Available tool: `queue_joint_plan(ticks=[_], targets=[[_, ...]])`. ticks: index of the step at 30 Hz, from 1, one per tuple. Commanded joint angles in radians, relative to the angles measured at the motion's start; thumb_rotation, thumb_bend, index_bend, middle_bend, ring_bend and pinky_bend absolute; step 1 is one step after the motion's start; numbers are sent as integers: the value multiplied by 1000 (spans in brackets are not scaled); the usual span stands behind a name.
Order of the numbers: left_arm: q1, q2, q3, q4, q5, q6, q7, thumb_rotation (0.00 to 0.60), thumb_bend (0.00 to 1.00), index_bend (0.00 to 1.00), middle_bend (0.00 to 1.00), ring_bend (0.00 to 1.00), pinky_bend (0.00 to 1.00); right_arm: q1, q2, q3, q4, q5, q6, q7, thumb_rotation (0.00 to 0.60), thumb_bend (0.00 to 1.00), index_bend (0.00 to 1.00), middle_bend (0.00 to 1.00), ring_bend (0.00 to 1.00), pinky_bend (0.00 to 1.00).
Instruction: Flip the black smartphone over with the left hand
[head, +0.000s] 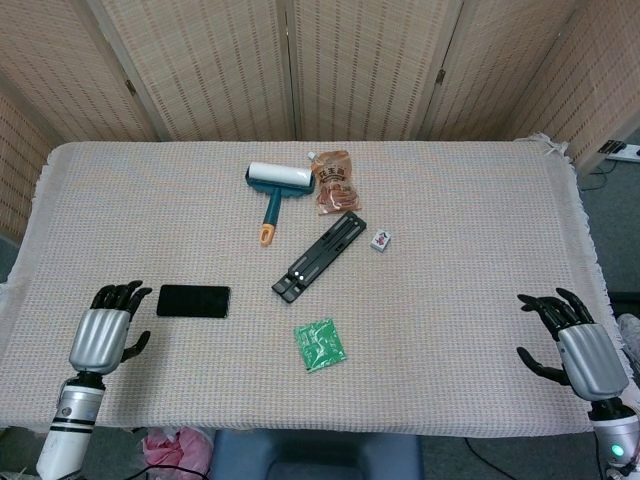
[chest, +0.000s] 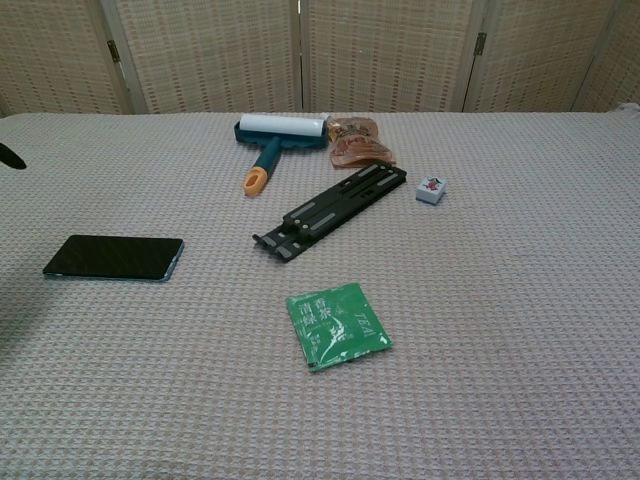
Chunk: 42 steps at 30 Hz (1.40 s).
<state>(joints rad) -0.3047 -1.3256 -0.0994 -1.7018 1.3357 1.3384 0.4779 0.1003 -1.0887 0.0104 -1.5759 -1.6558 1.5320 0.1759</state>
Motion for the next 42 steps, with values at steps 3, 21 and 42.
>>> queue_joint_plan(ticks=[3,21,42], targets=[[-86,-78,-32,63,-77,-112,88,600,324,230,193,193,191,-9,5,-2,0,-1,14,2,600,191,199,335,238,136],[-221,-232,-71,160,-336,-228,270,600,324,268,261,193,191,-24,5,-5,27,4,30,35,600,190,199,335,238,136],[-287,-292,-79,237,-495,-231,314,600,324,279,298,200,191,-25,-2,-3,56,10,27,65,600,190,199,335,238,136]])
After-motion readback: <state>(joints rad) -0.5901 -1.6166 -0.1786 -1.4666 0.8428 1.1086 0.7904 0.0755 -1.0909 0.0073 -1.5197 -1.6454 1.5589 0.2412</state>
